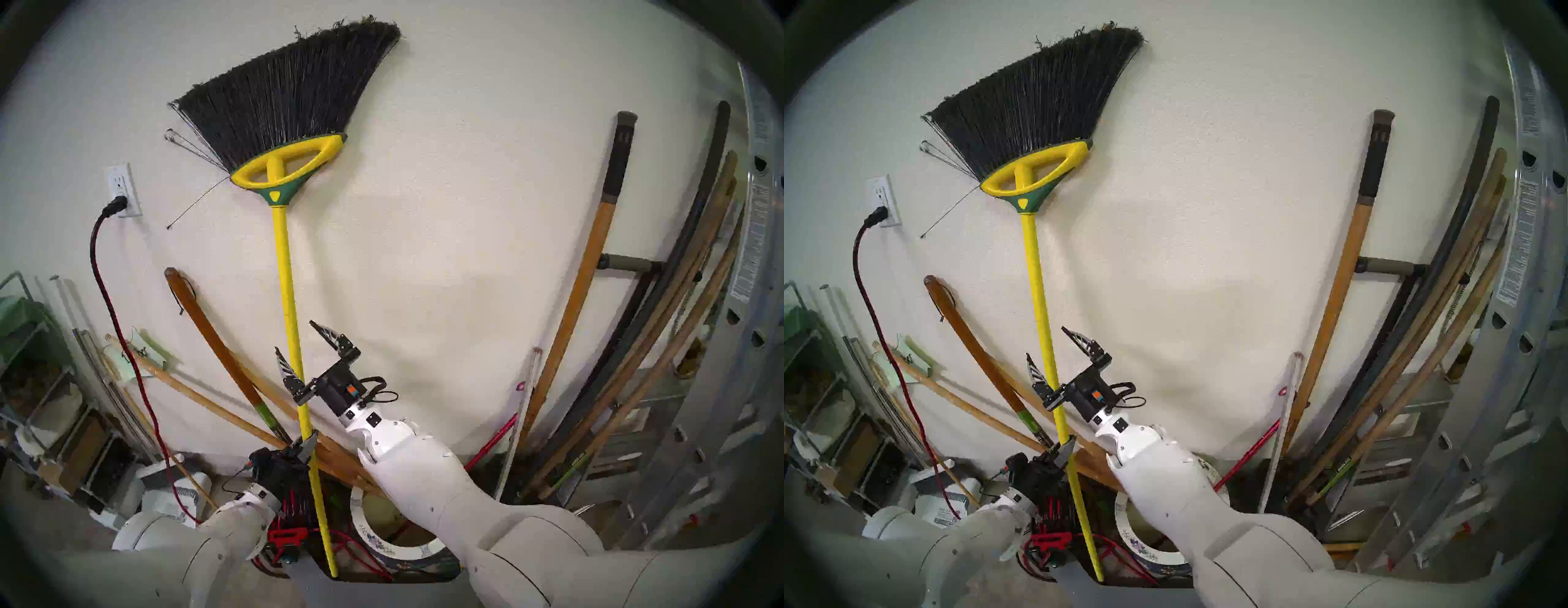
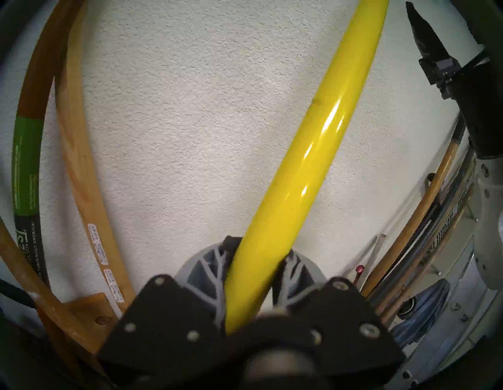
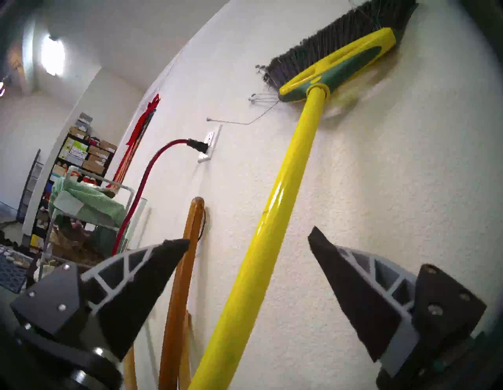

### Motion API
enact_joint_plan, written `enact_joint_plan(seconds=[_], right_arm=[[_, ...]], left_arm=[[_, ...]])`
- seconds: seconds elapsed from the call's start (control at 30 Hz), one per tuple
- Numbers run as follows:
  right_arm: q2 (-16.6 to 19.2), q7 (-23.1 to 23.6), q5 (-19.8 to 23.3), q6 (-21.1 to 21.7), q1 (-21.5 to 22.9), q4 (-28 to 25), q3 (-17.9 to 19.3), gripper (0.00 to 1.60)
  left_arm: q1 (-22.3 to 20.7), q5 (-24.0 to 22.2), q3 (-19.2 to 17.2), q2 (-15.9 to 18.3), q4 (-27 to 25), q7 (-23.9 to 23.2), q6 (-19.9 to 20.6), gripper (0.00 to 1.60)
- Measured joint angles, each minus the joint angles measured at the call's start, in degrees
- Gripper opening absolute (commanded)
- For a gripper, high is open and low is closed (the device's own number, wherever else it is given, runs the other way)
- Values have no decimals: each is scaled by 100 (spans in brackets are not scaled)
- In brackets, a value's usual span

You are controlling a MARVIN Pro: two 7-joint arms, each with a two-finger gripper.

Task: Take wooden sticks or brooms out of the pot

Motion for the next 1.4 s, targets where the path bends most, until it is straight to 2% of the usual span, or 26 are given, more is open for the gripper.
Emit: enact_joint_plan(seconds=[0.27, 0.83, 1.4], right_arm=[[211, -20, 294, -4, -280, -693, 134, 160], [906, -330, 782, -7, -922, -2128, 1004, 160], [1686, -415, 1089, -7, -2006, -3414, 1706, 160]], left_arm=[[-6, 0, -19, -18, 17, 8, -39, 0], [-7, 25, -23, -38, 14, 56, -134, 0], [-32, 110, 54, -34, 6, 151, -225, 0]])
